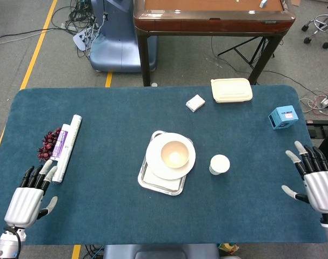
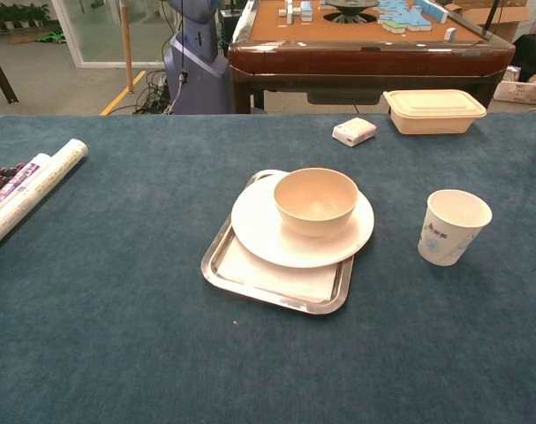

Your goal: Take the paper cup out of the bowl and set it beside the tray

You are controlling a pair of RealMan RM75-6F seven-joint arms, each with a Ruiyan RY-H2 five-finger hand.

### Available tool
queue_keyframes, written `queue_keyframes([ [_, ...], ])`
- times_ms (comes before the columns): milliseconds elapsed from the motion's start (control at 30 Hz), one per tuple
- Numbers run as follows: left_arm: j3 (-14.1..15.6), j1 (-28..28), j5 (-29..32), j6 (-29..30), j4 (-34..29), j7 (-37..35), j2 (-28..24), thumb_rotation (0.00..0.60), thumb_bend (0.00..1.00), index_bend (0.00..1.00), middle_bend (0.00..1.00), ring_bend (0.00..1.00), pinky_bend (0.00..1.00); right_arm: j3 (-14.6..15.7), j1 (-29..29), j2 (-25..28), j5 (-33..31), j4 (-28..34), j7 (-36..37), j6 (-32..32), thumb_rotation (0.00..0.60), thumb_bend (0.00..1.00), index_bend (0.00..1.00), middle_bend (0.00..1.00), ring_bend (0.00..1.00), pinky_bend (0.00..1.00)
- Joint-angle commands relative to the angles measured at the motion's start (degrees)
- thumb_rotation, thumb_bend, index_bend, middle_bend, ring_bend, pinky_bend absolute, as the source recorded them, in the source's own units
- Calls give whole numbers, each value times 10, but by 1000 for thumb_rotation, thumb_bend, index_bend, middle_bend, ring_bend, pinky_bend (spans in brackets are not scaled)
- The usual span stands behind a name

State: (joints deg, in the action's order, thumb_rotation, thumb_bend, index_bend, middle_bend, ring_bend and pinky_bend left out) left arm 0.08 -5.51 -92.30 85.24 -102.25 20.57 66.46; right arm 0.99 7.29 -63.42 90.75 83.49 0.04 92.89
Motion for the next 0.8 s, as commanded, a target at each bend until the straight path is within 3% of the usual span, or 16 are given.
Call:
queue_keyframes([
  [33, 0, 1, -1, 3, 0, -2, -1, 600, 335, 0, 0, 0, 0, -3, -3, 1, 0, -1, 4, 1, 600, 98, 132, 25, 0, 0],
  [800, 6, 1, -9, 1, 4, -1, 1, 600, 334, 0, 0, 0, 0, -18, -8, -2, 2, -6, 8, -29, 600, 98, 132, 26, 0, 0],
])
